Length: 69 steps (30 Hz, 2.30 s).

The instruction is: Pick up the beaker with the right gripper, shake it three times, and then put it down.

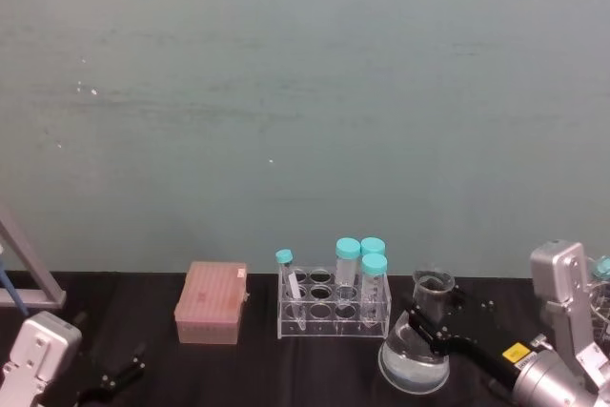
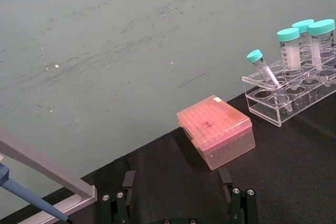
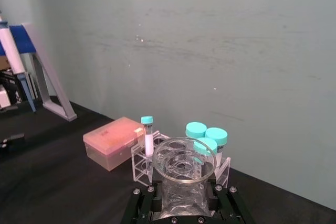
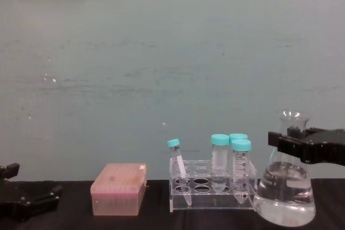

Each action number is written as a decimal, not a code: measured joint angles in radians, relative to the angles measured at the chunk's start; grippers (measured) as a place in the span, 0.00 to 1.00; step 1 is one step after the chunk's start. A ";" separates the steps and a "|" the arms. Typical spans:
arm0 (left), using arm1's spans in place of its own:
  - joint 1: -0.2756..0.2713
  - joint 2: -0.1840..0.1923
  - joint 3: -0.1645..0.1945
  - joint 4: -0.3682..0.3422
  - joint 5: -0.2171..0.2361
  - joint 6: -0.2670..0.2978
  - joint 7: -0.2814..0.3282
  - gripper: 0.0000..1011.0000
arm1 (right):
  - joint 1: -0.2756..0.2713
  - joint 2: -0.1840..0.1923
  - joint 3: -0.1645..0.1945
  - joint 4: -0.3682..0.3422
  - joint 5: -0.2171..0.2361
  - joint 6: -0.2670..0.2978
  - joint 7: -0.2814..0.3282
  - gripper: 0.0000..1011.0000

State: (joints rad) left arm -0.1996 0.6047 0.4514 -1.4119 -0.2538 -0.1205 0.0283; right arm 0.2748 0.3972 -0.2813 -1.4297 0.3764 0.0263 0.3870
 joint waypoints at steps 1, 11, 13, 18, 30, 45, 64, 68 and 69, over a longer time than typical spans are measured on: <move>0.000 0.000 0.000 0.000 0.000 0.000 0.000 0.99 | 0.001 -0.003 0.004 -0.001 0.004 0.002 -0.001 0.45; 0.000 0.000 0.000 0.000 0.000 0.000 0.000 0.99 | -0.034 -0.132 0.132 0.030 0.315 0.064 0.028 0.45; 0.000 0.000 0.000 0.000 0.000 0.000 0.000 0.99 | -0.044 -0.177 0.174 0.035 0.422 0.095 0.035 0.45; 0.000 0.000 0.000 0.000 0.000 0.000 0.000 0.99 | -0.059 -0.240 0.223 0.037 0.565 0.144 0.025 0.45; 0.000 0.000 0.000 0.000 0.000 0.000 0.000 0.99 | -0.073 -0.267 0.241 0.028 0.680 0.205 -0.038 0.45; 0.000 0.000 0.000 0.000 0.000 0.000 0.000 0.99 | -0.002 0.099 0.001 -0.025 0.116 0.073 -0.091 0.45; 0.000 0.000 0.000 0.000 0.000 0.000 0.000 0.99 | 0.079 0.317 -0.206 -0.117 -0.550 0.002 -0.205 0.45; 0.000 0.000 0.000 0.000 0.000 0.000 0.000 0.99 | 0.064 0.293 -0.180 -0.115 -0.505 -0.021 -0.202 0.45; 0.000 0.000 0.000 0.000 0.000 0.000 0.000 0.99 | 0.059 0.285 -0.171 -0.113 -0.485 -0.027 -0.199 0.45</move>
State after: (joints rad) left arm -0.1995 0.6047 0.4514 -1.4120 -0.2538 -0.1205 0.0283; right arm 0.3339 0.6821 -0.4528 -1.5428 -0.1086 -0.0010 0.1881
